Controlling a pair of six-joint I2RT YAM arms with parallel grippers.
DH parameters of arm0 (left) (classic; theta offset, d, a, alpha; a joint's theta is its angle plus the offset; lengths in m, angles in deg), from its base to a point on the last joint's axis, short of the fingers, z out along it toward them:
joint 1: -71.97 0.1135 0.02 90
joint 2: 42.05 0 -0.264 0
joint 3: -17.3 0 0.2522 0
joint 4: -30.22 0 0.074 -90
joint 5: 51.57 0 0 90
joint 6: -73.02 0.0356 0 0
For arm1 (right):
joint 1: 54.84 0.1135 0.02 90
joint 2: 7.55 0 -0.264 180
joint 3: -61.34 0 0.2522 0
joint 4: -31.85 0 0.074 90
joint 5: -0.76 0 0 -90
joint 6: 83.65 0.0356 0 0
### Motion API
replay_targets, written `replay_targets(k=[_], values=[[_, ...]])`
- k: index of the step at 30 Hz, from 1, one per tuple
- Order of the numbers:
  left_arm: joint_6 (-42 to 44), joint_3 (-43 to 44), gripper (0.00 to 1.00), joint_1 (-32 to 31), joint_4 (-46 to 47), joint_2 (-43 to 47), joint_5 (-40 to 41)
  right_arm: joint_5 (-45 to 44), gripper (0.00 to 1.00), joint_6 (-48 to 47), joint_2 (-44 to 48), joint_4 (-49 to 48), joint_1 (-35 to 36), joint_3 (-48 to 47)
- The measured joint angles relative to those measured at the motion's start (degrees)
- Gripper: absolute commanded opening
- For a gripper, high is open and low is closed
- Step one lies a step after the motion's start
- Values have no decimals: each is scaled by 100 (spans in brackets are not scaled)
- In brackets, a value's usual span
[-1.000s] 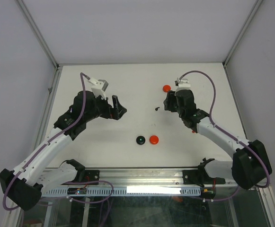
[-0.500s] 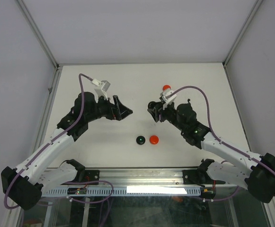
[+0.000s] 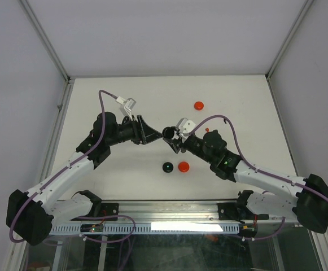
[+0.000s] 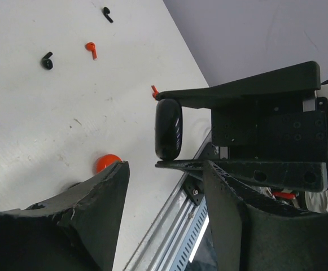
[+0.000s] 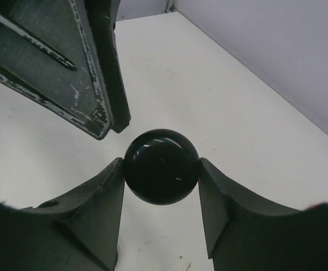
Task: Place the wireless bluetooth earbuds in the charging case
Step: Pick up the charging case at the center of the board.
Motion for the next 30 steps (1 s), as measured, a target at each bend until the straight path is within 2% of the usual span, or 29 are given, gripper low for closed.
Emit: replay_targets(k=[5,11,18,24,28,30], values=[[-140,-114,48,0,326,-101,-101,-4,37,-122,-249,-103,188,-74],[-240,-258,46,0,520,-223,-131,-66,37,-192,-428,-345,304,-85],[-396,-457,38,-4,940,-229,-160,-179,37,-212,-472,-531,341,-85],[-433,-494,15,-15,1167,-267,-245,-177,38,-212,-507,-619,345,-85],[-402,-496,1,-15,1270,-293,-267,-199,46,-210,-507,-654,348,-83],[-326,-496,0,-15,1268,-291,-273,-195,46,-205,-501,-629,345,-83]])
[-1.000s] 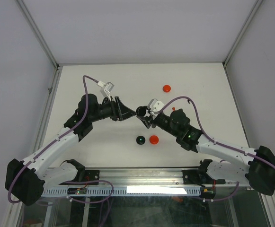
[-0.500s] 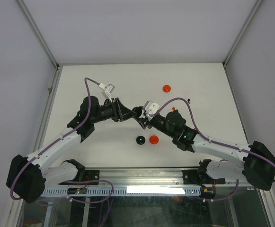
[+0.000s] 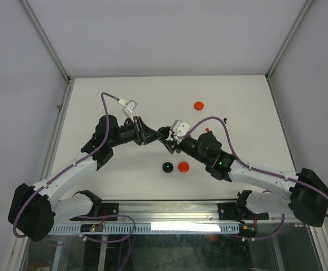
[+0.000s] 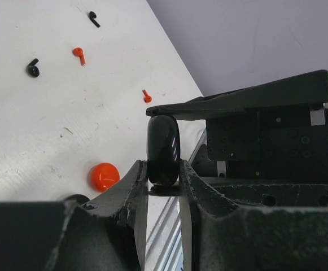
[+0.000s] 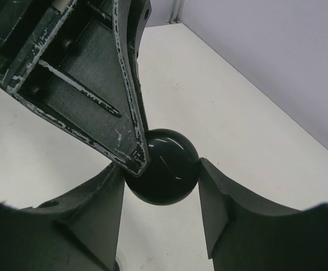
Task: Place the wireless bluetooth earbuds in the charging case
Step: Pick up the charging case at the center of the board, then open the charging case.
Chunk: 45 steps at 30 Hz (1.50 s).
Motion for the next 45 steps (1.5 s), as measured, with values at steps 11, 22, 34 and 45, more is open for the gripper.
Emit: replay_targets(k=[11,22,34,45], values=[[1346,17,0,-74,-636,603,-109,708,87,138,608,1384,-61,-549],[3235,466,0,-74,-1316,870,-669,2188,89,393,1198,2319,-800,-839],[4457,533,0,-74,-1401,929,-1753,3289,88,525,874,2444,-1193,-1128],[5034,348,0,-74,-1410,1226,-2074,3663,86,654,616,2437,-1257,-1193]])
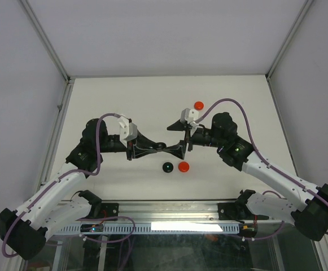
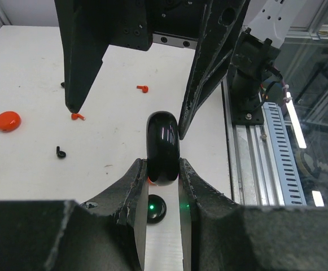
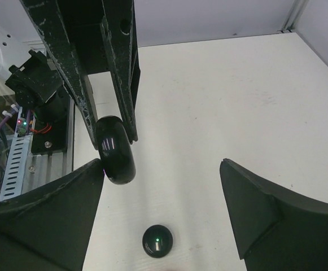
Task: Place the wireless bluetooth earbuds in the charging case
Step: Open the charging case.
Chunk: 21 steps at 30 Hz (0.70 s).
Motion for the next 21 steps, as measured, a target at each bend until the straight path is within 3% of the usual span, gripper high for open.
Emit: replay_targets(k=[15,21], values=[[503,-72,0,0,-435,94,-144,120,85,236,-103,7,-164,-223],[378,-72,0,0,-474,72,26,584,87,280,-136,-2,-168,-223]])
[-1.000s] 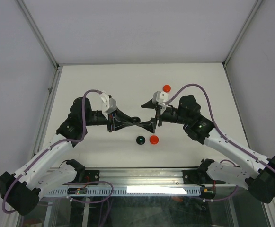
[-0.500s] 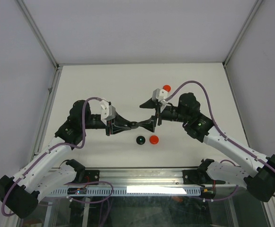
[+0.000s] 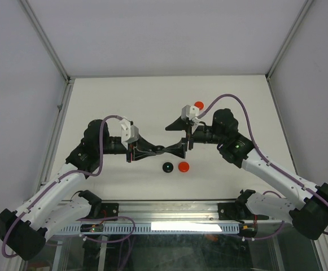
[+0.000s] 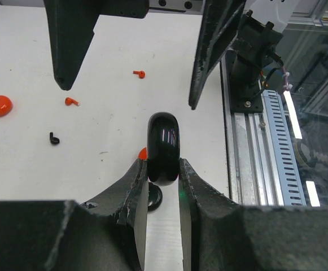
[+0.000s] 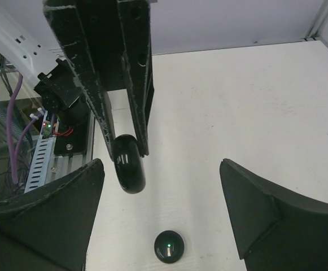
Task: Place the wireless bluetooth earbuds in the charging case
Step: Open the charging case.
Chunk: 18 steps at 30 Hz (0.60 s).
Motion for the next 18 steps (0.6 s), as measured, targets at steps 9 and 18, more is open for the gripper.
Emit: replay_targets(k=[9,18], values=[[-345,2,0,0,109,-175,-9,404,85,-9,-87,-26,0,0],[-584,0,0,0,389,-173,-186,420,82,-52,-389,-26,0,0]])
